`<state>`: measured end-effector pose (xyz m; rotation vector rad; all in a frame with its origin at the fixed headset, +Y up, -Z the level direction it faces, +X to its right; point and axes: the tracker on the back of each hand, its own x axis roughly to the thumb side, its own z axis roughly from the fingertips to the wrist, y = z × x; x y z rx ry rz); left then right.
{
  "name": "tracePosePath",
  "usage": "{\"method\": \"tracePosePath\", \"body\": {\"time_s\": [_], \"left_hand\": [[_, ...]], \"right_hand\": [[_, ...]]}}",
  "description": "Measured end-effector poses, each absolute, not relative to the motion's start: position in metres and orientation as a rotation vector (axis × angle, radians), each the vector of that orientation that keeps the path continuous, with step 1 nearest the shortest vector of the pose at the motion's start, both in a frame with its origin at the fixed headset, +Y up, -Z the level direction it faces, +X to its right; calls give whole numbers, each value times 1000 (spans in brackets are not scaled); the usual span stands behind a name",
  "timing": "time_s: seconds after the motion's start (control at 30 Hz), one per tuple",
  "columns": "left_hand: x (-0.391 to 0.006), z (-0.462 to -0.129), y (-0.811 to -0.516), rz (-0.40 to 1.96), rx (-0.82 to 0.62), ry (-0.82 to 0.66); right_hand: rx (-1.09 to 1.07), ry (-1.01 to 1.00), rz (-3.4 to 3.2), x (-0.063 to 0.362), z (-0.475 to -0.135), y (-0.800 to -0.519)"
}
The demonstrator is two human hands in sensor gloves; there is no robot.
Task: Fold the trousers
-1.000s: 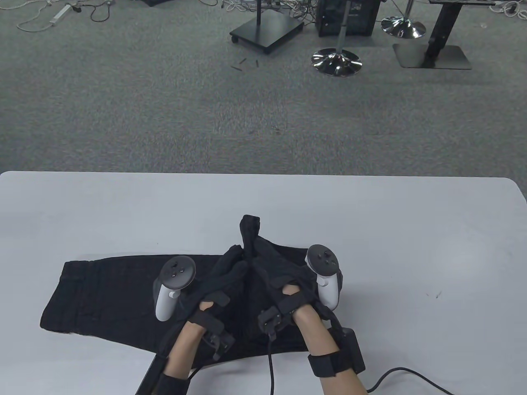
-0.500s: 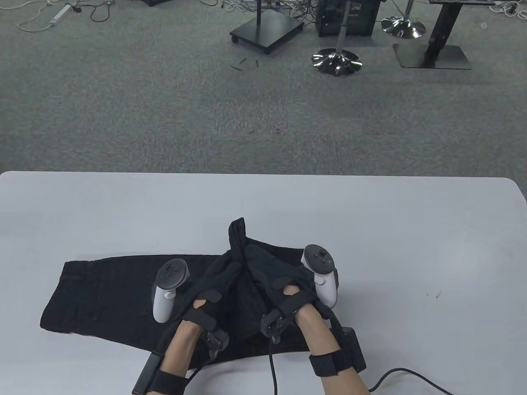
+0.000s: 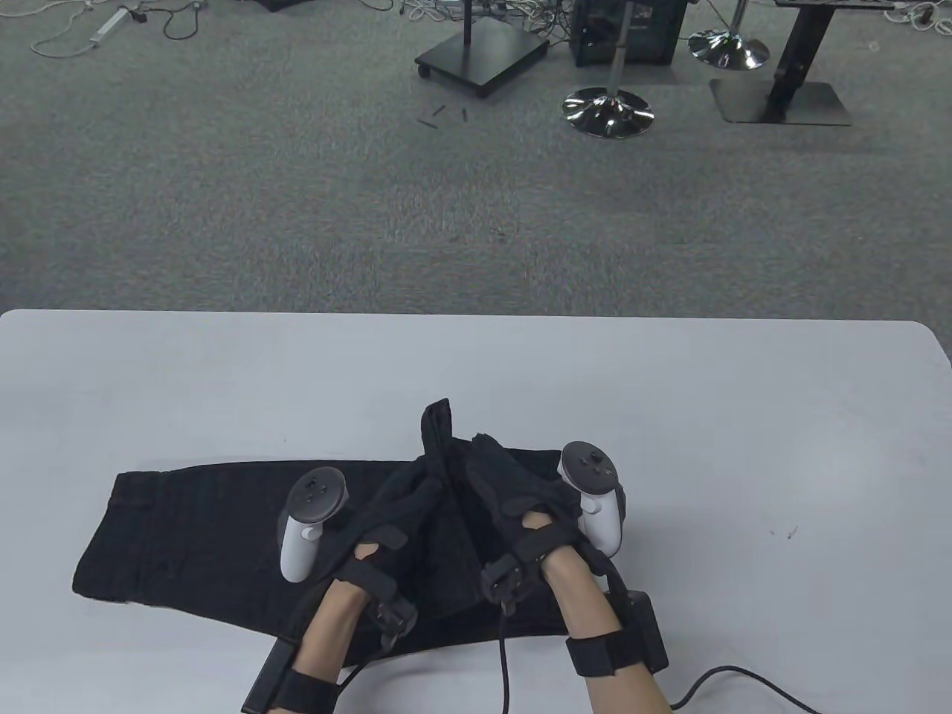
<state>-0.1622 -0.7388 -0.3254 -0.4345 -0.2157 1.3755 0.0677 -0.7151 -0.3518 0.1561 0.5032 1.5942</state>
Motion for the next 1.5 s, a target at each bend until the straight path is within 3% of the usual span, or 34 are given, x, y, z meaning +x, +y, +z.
{"method": "tracePosePath", "body": {"time_s": [0.2, 0.43, 0.7, 1.1, 1.3, 1.5], "left_hand": [[-150, -319, -723, 1263, -414, -233], [-144, -318, -727, 1251, -438, -242], [-137, -315, -723, 1075, -398, -221], [-164, -318, -719, 1154, -364, -146], [-181, -314, -693, 970, -222, -110], [-190, -294, -639, 857, -35, -121]], "right_hand": [[260, 493, 1448, 60, -346, -696], [332, 497, 1595, 65, -340, -675], [372, 478, 1796, 56, -334, -664], [339, 436, 1831, 63, -334, -663], [274, 415, 1801, 80, -339, -666], [266, 396, 1762, 88, -341, -664]]}}
